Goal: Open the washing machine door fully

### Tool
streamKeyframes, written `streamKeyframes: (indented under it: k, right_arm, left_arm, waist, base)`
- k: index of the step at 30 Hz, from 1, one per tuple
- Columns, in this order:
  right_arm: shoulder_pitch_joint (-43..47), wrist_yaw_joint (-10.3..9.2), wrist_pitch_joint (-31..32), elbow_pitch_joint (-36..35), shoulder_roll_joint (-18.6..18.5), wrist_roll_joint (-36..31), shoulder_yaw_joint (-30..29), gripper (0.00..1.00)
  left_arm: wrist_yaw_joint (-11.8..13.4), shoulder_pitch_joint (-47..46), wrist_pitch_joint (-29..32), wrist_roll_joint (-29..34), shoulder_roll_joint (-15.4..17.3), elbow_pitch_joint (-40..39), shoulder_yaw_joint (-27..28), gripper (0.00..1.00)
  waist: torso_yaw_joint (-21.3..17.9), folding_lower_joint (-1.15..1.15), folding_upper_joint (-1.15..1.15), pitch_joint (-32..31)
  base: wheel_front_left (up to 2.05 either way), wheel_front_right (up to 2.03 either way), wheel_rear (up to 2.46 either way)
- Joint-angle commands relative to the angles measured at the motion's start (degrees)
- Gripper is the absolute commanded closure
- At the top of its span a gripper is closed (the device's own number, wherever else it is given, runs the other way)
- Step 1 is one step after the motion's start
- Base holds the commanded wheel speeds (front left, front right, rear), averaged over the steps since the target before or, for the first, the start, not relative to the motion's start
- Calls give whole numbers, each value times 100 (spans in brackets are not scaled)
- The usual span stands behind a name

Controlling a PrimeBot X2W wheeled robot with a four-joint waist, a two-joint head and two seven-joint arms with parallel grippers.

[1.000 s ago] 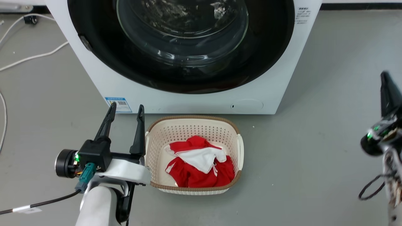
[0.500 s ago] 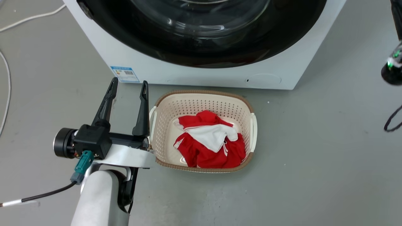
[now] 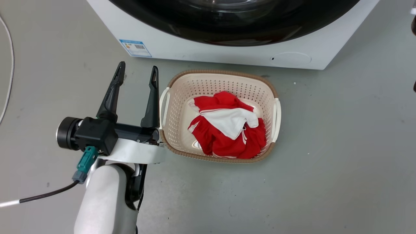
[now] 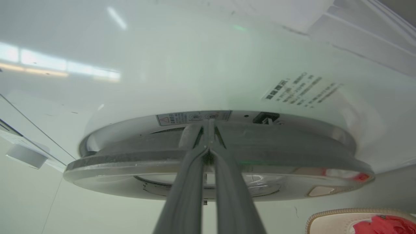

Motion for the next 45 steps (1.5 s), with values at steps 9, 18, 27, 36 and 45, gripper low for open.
streamKeyframes:
  k: [9, 18, 27, 36, 45]
  right_arm:
    - [-458, 0, 208, 239, -18, -266, 232, 100]
    - [-319, 0, 717, 49, 46, -186, 304, 100]
    - [174, 1, 1526, -426, 112, 93, 310, 100]
    - [884, 1, 2205, -808, 167, 242, 436, 100]
    - [1747, 0, 2660, -1205, 453, 221, 761, 100]
  left_arm:
    - [115, -179, -14, -146, -10, -62, -256, 0]
    - [160, -231, -14, -137, -10, -37, -298, 0]
    - [176, -159, -14, -177, -10, 100, -315, 0]
    - [127, 71, -14, -137, -10, 311, -281, 0]
    - [47, 449, -13, -82, -9, 538, -201, 0]
  waist:
    - [165, -1, 0, 359]
    - [135, -1, 0, 401]
    - [37, -1, 0, 152]
    - [-86, -1, 0, -338]
    - [-243, -1, 0, -1015]
  base:
    - [0, 0, 0]
    - [0, 0, 0]
    - [0, 0, 0]
    - [0, 0, 0]
    - [0, 0, 0]
